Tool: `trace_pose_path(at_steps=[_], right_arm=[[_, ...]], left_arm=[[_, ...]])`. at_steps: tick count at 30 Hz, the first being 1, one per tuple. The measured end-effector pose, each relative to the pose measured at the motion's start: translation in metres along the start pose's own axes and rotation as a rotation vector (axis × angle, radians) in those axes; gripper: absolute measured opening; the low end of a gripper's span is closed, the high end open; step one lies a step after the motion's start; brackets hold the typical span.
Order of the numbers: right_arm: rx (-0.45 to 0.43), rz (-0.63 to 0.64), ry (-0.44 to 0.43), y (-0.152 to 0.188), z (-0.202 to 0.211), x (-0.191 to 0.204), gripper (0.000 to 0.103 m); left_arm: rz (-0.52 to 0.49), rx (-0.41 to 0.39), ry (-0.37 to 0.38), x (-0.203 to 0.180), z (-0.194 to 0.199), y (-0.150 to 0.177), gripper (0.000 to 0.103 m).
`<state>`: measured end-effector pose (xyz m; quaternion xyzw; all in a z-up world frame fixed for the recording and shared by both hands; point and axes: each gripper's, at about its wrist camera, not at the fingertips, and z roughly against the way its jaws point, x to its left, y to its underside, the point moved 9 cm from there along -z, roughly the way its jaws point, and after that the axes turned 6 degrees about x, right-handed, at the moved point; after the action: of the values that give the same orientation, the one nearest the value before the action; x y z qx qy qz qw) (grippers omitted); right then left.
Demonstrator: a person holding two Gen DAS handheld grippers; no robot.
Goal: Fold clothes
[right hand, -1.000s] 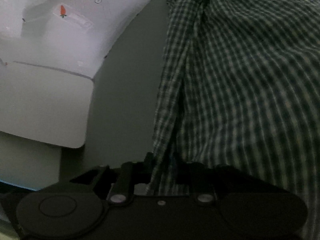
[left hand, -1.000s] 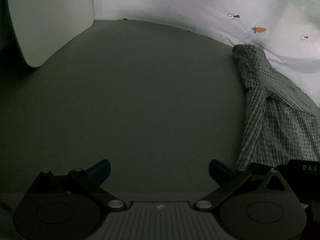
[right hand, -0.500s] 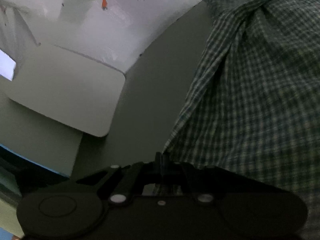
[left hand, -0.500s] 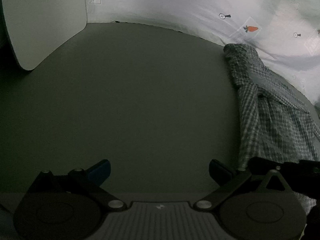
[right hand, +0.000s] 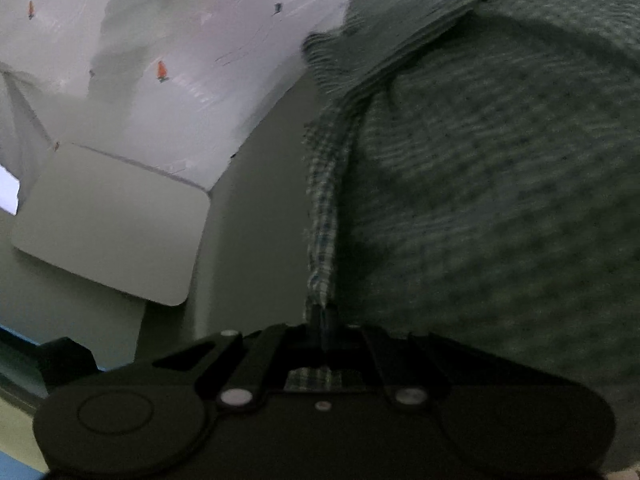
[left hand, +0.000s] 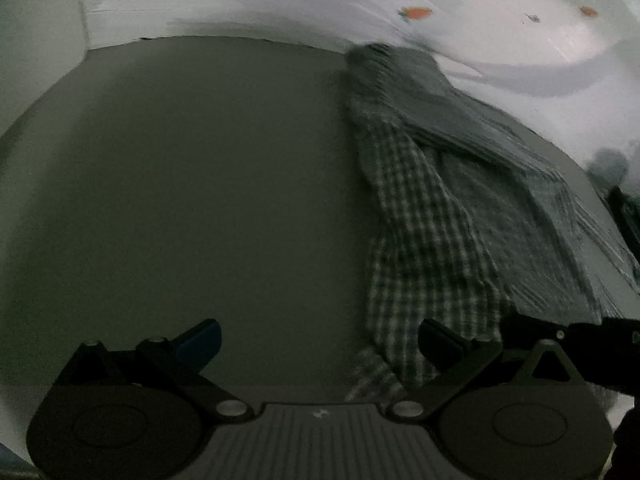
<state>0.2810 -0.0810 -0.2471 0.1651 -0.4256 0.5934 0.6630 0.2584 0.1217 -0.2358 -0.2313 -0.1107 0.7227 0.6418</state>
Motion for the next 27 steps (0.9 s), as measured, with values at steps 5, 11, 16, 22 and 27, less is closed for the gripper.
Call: trace_pose_path(at_steps=[5,11,16,22,27], right_arm=[[-0.005,-0.010,0.046,-0.005,0.023,-0.034,0.000],[0.040,0.002,0.082,-0.009,0.030,-0.060,0.000],[0.074,0.018,0.065,-0.012,0.028,-0.062,0.000],[0.114,0.037,0.046,-0.016,0.026,-0.065,0.000],[0.144,0.050,0.030,-0.018,0.025,-0.068,0.000]], left_arm=[[-0.031,0.053,-0.007,-0.034,-0.011,0.022,0.103],[-0.010,0.118,-0.082,-0.050,-0.024,0.050,0.103],[0.100,0.033,-0.024,-0.044,-0.011,0.048,0.094],[0.258,0.000,0.126,-0.036,-0.008,0.038,0.025],[0.325,0.004,0.165,-0.034,-0.005,0.046,0.003]])
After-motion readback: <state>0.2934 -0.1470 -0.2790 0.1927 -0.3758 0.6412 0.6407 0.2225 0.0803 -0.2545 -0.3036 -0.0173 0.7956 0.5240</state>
